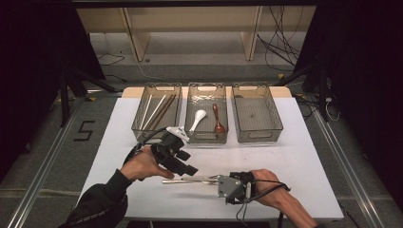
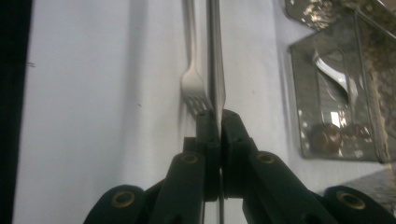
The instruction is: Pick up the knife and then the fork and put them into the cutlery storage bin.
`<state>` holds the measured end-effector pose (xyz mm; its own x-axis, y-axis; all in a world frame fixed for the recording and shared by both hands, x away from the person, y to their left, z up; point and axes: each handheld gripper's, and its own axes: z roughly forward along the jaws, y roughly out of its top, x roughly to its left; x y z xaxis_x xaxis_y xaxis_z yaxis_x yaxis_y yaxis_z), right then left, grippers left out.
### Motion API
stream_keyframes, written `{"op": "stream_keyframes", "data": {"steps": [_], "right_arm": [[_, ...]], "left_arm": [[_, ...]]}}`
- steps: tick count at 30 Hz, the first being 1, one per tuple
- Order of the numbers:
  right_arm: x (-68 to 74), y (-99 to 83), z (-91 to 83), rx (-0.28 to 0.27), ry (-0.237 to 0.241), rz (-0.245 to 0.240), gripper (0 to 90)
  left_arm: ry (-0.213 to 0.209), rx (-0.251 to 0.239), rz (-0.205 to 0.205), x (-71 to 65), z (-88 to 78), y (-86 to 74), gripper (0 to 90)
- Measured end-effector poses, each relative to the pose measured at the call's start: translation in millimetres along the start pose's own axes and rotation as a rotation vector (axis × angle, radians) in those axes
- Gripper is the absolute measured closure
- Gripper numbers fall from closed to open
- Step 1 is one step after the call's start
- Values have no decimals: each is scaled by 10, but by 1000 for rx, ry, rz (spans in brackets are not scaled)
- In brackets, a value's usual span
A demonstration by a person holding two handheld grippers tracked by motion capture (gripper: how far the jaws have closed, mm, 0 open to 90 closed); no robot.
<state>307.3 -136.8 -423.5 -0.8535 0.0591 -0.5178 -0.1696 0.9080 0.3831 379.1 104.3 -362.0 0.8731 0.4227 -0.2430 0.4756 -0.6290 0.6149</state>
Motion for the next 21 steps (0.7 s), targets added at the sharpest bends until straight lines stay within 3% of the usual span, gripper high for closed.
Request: {"op": "stream_keyframes", "data": {"steps": [5,10,21], "right_arm": [[-118,-112,-6,36,-25,68,887],[-295,-257,-64,41,-66,177,888],[-768,-530,-232,-5,-159,428,888]], "left_arm": [[36,-81,-7,48,-90,-83,279],[85,-140,-33,105,-111,-238,237],[149,-260,-29,143,-73,-524,201]]}}
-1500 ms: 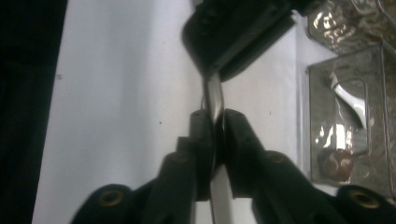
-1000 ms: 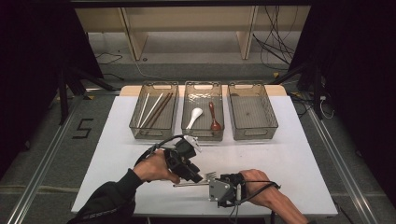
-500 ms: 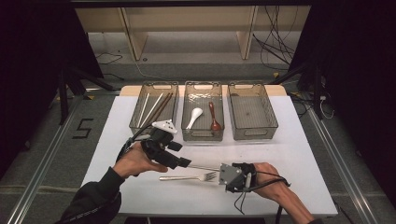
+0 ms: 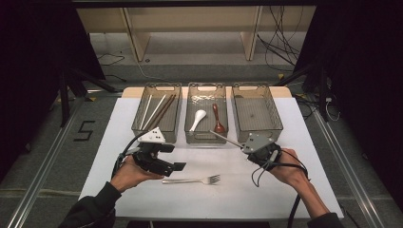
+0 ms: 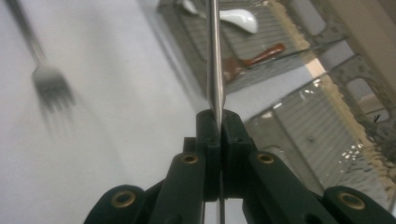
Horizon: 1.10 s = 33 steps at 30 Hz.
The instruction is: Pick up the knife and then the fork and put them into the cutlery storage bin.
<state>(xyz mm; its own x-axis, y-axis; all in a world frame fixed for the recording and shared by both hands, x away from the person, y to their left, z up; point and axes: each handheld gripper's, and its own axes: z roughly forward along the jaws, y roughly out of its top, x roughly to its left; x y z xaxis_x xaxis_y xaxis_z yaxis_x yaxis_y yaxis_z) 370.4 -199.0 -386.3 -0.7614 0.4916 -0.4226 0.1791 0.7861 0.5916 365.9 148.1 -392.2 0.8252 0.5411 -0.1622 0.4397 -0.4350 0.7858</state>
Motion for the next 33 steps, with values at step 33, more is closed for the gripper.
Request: {"op": "stream_keyframes", "data": {"steps": [33], "right_arm": [[-1220,66,540,95,-173,466,889]], "left_arm": [[58,-42,-9,31,-25,-247,179]]}}
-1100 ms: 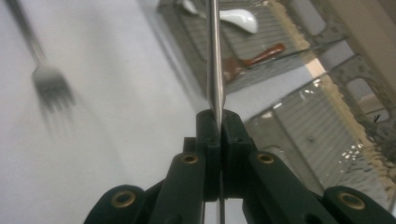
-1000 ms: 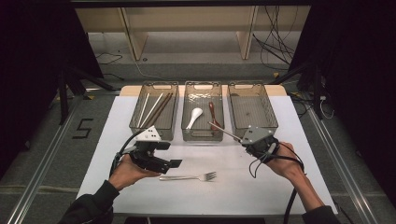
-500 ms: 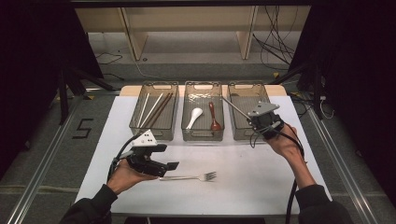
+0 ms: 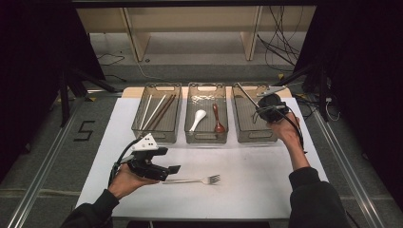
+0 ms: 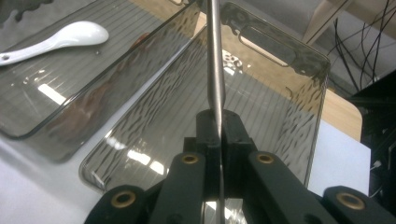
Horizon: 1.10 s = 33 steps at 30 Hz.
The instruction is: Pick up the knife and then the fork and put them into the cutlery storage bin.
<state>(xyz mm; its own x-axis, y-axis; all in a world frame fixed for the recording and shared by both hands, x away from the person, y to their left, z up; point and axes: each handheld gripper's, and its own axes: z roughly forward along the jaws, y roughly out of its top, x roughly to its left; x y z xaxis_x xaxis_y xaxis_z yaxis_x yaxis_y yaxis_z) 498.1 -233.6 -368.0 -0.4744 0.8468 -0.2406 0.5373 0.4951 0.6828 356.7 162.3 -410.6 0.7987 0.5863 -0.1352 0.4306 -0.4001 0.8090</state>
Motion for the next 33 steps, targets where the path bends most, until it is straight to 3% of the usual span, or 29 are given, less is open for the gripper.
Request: {"op": "stream_keyframes", "data": {"steps": [11,18,25,28,29,31,33], "right_arm": [[-115,78,157,41,-9,84,888],[-153,145,272,88,-26,105,887],[-149,172,332,98,-52,109,885],[-135,165,410,122,-65,88,878],[-129,164,434,121,-73,85,859],[-119,179,445,99,-115,93,669],[-123,216,408,63,-113,107,609]], "left_arm": [[0,-7,3,-11,-30,-3,175],[-3,-2,-1,-9,-12,-20,172],[-7,6,0,-14,-7,-22,171],[-10,9,1,-18,-2,-24,170],[-10,8,2,-18,1,-25,170],[-11,10,2,-19,5,-27,169],[-10,12,0,-16,10,-33,169]]}}
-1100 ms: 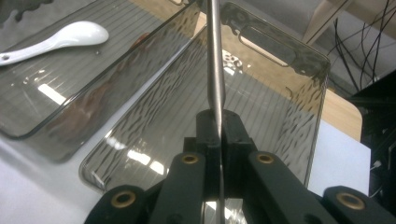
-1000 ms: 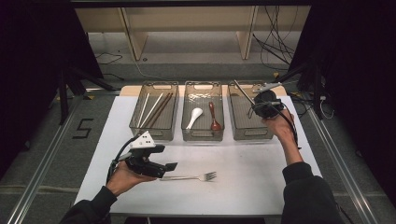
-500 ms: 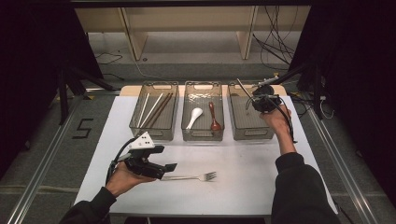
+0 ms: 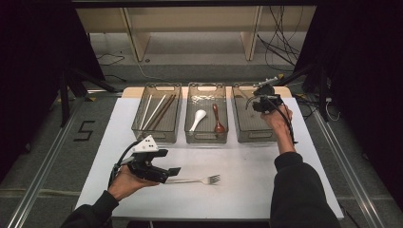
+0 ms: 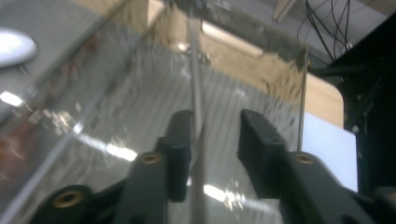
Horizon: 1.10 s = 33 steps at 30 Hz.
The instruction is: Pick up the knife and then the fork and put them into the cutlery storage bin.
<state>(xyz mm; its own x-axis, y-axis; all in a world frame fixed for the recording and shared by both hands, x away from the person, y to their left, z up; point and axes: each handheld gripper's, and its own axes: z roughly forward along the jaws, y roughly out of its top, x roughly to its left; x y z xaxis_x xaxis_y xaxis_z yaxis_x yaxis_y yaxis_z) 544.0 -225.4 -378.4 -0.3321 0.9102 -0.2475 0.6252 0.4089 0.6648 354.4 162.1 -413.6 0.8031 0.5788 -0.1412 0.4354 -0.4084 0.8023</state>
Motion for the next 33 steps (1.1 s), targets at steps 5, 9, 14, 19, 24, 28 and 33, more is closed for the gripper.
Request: {"op": "stream_keyframes", "data": {"steps": [5,9,14,19,24,28,33], "right_arm": [[3,22,-125,-35,31,-17,551],[17,-16,-196,-38,54,-24,521],[8,-58,-312,-58,106,3,457],[63,-142,-472,-88,179,11,386],[194,-303,-658,-112,264,-12,351],[288,-466,-784,-132,325,-10,331],[373,-677,-894,-154,386,-3,323]], "left_arm": [[1,5,-1,7,2,-4,169],[-1,9,-1,6,7,-2,169],[-1,17,-6,14,24,-7,169],[-2,33,-6,25,47,-18,163],[-7,65,2,19,88,-14,163],[-8,128,30,-6,161,-18,161],[-26,199,52,-23,289,-31,160]]}}
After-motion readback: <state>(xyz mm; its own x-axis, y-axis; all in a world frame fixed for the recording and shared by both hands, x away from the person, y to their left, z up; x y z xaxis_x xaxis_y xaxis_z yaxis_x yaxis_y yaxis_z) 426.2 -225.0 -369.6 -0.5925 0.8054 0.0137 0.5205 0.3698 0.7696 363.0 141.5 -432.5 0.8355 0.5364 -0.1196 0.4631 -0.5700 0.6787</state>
